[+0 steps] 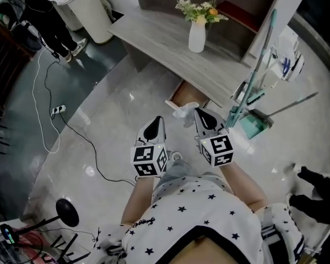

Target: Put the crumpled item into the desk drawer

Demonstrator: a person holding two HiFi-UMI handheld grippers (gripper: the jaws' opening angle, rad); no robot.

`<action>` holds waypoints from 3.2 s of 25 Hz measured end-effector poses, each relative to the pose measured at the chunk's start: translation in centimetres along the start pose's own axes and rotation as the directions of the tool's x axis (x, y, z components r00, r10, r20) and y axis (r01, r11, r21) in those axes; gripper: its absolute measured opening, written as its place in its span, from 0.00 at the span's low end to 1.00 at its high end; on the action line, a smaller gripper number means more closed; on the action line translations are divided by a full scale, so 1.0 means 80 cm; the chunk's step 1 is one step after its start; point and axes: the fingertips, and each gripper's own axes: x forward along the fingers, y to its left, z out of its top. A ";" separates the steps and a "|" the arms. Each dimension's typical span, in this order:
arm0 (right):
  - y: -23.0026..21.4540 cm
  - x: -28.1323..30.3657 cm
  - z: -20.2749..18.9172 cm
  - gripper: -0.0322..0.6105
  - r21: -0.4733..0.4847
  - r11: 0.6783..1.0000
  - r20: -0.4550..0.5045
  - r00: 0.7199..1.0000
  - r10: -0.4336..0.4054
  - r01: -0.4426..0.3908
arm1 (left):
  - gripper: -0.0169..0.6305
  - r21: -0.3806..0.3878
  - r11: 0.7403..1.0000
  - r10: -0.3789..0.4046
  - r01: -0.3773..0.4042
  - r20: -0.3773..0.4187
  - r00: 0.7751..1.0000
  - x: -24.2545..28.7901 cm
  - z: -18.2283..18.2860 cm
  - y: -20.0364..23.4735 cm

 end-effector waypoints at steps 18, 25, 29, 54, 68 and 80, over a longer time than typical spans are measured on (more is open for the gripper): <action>-0.061 0.122 -0.062 0.04 0.019 0.991 -0.125 0.984 -0.127 0.130 | 0.05 -0.013 0.996 -0.090 0.089 -0.107 0.990 0.111 -0.010 0.065; -0.090 0.168 -0.121 0.04 0.017 0.991 -0.211 0.969 -0.126 0.132 | 0.05 -0.041 0.996 -0.079 0.074 -0.140 0.987 0.144 -0.031 0.075; -0.101 0.193 -0.155 0.04 0.006 0.992 -0.258 0.959 -0.117 0.122 | 0.05 -0.054 0.997 -0.066 0.058 -0.155 0.986 0.162 -0.044 0.082; -0.144 0.286 -0.346 0.04 -0.046 0.992 -0.519 0.846 -0.124 0.118 | 0.05 -0.079 0.997 -0.003 -0.016 -0.229 0.974 0.224 -0.109 0.112; -0.128 0.296 -0.369 0.18 -0.020 0.996 -0.551 0.830 -0.085 0.089 | 0.05 -0.098 0.995 0.008 -0.032 -0.234 0.972 0.217 -0.122 0.116; -0.111 0.263 -0.318 0.17 0.018 0.992 -0.487 0.868 -0.099 0.124 | 0.05 -0.104 0.994 0.007 -0.028 -0.202 0.979 0.197 -0.109 0.104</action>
